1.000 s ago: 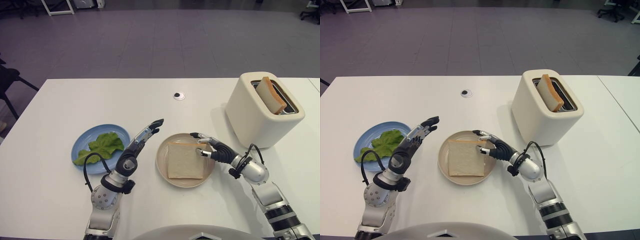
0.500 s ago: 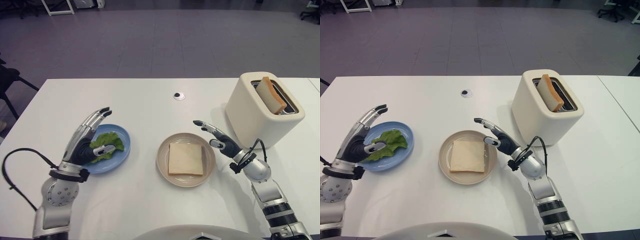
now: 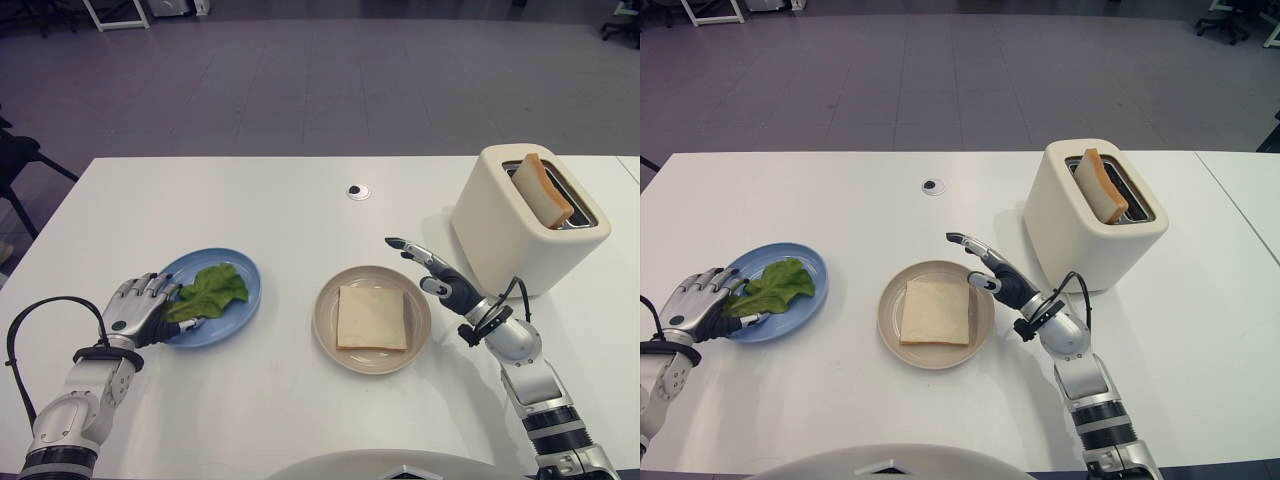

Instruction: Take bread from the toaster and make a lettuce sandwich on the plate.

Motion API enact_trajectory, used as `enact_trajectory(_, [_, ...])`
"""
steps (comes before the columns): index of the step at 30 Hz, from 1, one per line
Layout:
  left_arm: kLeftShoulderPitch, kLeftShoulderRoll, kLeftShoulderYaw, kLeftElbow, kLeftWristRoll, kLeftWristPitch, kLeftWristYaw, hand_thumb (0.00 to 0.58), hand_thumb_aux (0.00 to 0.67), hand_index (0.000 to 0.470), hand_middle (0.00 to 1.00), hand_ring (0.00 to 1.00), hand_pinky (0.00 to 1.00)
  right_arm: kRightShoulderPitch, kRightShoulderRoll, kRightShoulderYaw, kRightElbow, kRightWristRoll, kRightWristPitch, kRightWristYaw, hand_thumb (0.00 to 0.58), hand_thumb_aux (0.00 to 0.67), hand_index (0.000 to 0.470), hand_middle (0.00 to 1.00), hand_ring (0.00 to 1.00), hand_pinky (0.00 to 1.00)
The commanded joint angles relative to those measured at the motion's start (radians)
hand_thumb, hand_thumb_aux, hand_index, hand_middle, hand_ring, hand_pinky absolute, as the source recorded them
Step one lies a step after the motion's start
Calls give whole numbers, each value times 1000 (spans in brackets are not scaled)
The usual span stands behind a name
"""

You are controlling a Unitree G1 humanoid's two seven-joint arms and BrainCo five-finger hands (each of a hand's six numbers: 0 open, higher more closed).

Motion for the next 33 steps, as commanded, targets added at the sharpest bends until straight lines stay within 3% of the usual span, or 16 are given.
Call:
enact_trajectory(1, [7, 20, -36, -19, -14, 14, -17, 476, 386, 271, 0, 0, 0, 9, 0, -13, -13, 12, 4, 7, 0, 0, 0, 0, 0, 0])
enact_trajectory(3, [9, 27, -41, -28, -22, 21, -16, 565, 562, 394, 0, 0, 0, 9, 0, -15, -16, 12, 6, 7, 0, 0, 0, 0, 0, 0])
enact_trajectory(5, [14, 32, -42, -42, -28, 27, -9, 580, 659, 463, 0, 0, 0, 8, 1, -16, -18, 12, 8, 8, 0, 0, 0, 0, 0, 0])
enact_trajectory(13, [55, 30, 6, -152, -85, 13, 47, 580, 670, 470, 0, 0, 0, -1, 10, -12, -12, 1, 11, 8, 0, 0, 0, 0, 0, 0])
enact_trajectory(20, [90, -15, 154, -263, -361, -74, 29, 580, 670, 470, 0, 0, 0, -24, 22, -18, 8, -8, 13, -6, 0, 0, 0, 0, 0, 0])
enact_trajectory(27, [59, -101, 80, -363, -559, -141, -114, 580, 670, 470, 0, 0, 0, -42, 22, -33, 33, -12, 11, -26, 0, 0, 0, 0, 0, 0])
enact_trajectory(33, [11, -94, 70, -172, -540, -175, -120, 580, 670, 470, 0, 0, 0, -43, 21, -34, 42, -11, 8, -32, 0, 0, 0, 0, 0, 0])
